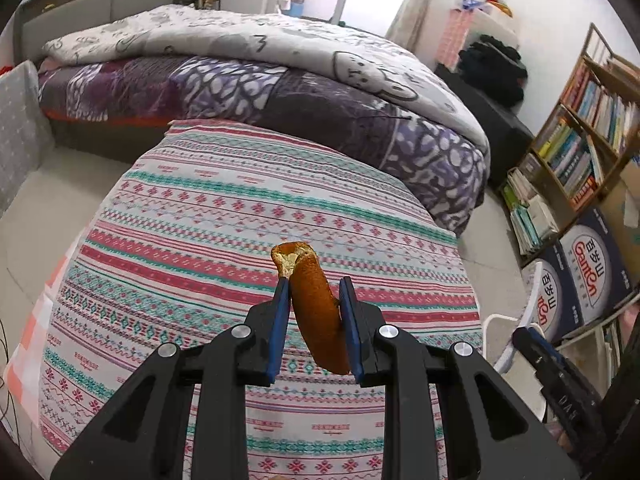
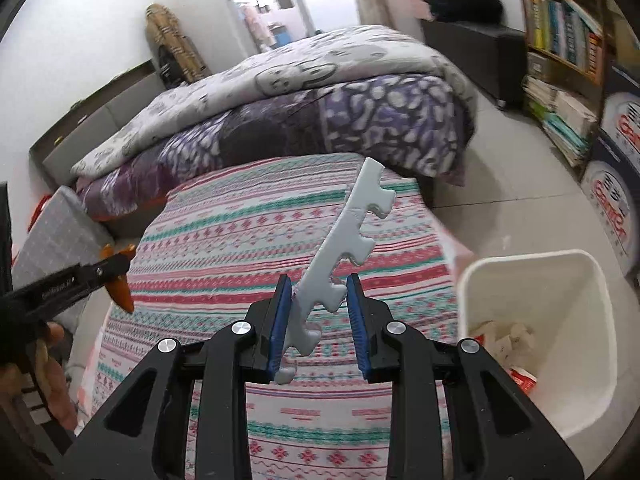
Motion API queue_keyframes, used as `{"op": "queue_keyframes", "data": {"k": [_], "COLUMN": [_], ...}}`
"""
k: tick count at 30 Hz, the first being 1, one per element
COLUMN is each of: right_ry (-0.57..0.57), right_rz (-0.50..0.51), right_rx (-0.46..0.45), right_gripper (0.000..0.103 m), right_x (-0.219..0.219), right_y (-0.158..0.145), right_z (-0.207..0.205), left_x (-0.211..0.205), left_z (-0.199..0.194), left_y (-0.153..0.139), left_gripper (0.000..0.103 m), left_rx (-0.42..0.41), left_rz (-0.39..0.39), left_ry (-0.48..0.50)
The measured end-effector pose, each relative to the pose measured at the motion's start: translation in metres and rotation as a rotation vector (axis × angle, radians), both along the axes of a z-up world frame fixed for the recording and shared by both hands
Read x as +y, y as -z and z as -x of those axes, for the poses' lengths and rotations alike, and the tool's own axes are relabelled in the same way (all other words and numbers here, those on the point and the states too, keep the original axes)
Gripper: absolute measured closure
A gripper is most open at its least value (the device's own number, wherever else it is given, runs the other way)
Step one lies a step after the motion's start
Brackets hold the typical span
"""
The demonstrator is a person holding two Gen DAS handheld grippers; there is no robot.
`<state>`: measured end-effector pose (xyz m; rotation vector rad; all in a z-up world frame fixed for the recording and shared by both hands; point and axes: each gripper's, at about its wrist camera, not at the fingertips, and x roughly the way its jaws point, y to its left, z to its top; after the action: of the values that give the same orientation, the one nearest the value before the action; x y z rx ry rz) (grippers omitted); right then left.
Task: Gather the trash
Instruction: 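Carry the sausage wrapper and white strip to the bin and release both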
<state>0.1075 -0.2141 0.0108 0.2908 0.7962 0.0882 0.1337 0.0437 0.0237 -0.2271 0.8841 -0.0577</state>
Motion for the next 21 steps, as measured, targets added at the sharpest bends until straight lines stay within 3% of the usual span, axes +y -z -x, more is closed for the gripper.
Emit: {"op": "queue_keyframes", "data": {"k": [15,16,18,21], "right_ry": [0.266,0.279,0.31,0.351], "right_rz": [-0.09,-0.091,-0.094,-0.11], "right_rx": [0.146,0.151,0.156,0.144], "right_gripper": [0.072,0.069,0.042,0.027], "right_x": [-0.101,-0.105,-0.113,-0.126], "right_y": [0.023,0.023,0.023,0.021], "right_z": [0.019,0.02,0.025,0.034], "left_x": [-0.069,-0.075,-0.088,-0.108], "left_z": [0.01,0.011,0.014,0.018], "left_y": [-0.004,-0.005,-0.006,-0.006], "left_gripper": [0.078,0.078,0.078,0.077], "left_rx": [-0.022,-0.024,-0.028,-0.031], "left_rz": [-0.024,-0.024,-0.027,-0.03], "left_ry": [0.126,0.14,0.165,0.208]}}
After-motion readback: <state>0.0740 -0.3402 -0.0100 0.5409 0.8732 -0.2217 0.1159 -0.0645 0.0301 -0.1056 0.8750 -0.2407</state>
